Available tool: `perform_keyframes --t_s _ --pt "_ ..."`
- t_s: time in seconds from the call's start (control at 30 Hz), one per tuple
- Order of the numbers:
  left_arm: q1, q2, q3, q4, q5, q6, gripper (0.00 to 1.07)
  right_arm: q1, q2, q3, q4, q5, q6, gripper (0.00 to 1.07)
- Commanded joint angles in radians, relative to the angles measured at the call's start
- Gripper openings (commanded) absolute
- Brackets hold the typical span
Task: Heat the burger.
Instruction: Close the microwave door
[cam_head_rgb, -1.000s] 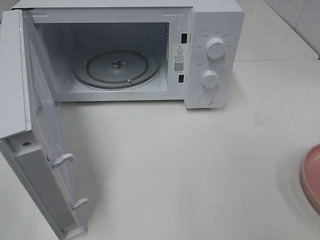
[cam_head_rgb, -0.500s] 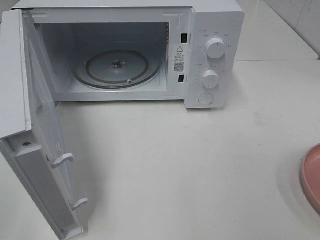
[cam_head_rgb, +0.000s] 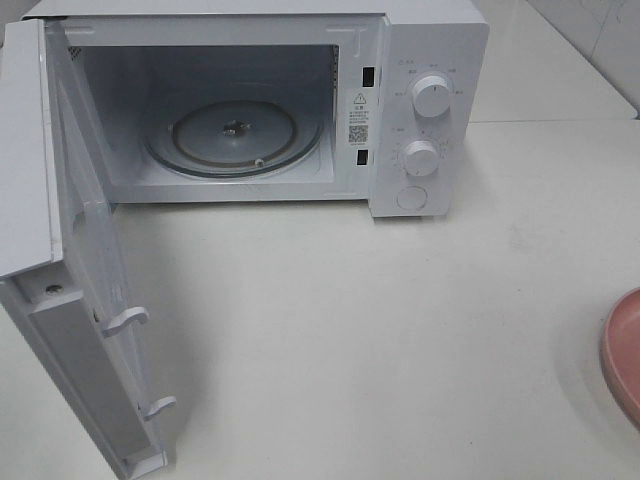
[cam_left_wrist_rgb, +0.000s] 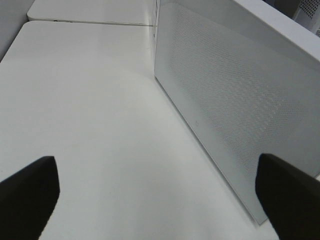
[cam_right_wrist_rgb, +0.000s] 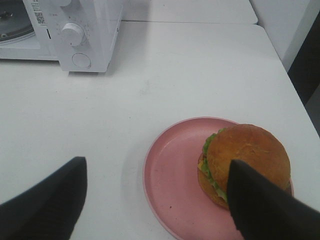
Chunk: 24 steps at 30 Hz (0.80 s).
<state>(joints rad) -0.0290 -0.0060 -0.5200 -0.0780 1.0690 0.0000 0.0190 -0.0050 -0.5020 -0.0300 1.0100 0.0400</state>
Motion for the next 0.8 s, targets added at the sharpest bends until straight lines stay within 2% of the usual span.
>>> perform_keyframes --t_s 0.03,0.8 --pt "0.003 -0.014 0.002 -0.005 0.001 0.0 1.0 -0.007 -0.026 0.004 -0.001 -0.016 -0.014 0.76" --pt "0.003 -0.014 0.002 -0.005 0.001 0.0 1.0 -0.007 -0.026 0.004 -0.001 -0.016 -0.014 0.76"
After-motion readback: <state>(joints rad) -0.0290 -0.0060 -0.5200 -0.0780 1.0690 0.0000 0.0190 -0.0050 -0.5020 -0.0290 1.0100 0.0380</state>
